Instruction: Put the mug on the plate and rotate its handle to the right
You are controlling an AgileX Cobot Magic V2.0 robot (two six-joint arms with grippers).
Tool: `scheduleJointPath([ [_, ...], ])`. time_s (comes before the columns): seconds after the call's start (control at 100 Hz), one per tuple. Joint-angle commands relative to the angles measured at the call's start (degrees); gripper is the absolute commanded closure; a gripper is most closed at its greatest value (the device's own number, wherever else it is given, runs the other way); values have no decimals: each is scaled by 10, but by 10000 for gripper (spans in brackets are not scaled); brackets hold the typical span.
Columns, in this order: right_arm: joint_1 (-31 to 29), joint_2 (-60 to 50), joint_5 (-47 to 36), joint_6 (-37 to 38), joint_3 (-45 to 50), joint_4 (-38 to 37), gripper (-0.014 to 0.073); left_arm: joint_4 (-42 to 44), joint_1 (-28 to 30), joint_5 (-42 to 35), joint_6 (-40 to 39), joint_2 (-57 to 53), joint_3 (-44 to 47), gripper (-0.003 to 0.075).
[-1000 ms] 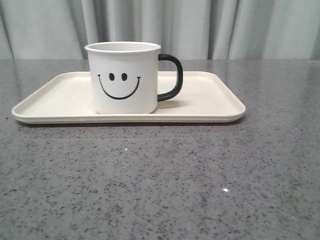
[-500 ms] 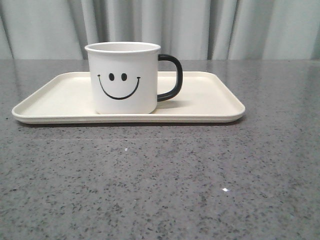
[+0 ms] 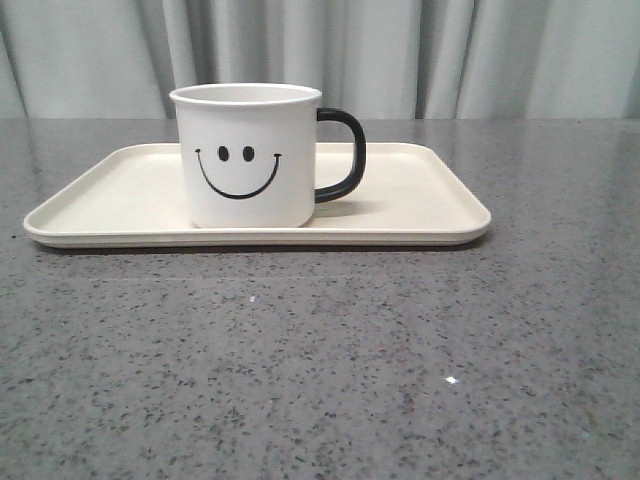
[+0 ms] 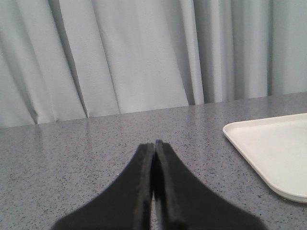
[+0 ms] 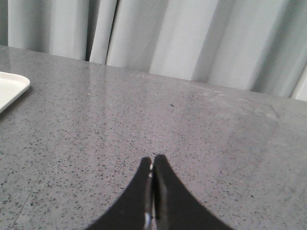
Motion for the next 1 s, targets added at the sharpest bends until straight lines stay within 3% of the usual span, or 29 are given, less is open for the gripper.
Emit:
scheduleJointPath([
  [0.0,-5,-16,-60,-1,7,12,702,1,1,-43,-4,-17,6,740],
  [0.28,-5,-32,-61,0,50,40,702,1,1,-43,-4,-17,6,740],
  [0.99,-5,-32,-48,0,50,43,702,1,1,-43,-4,-17,6,740],
])
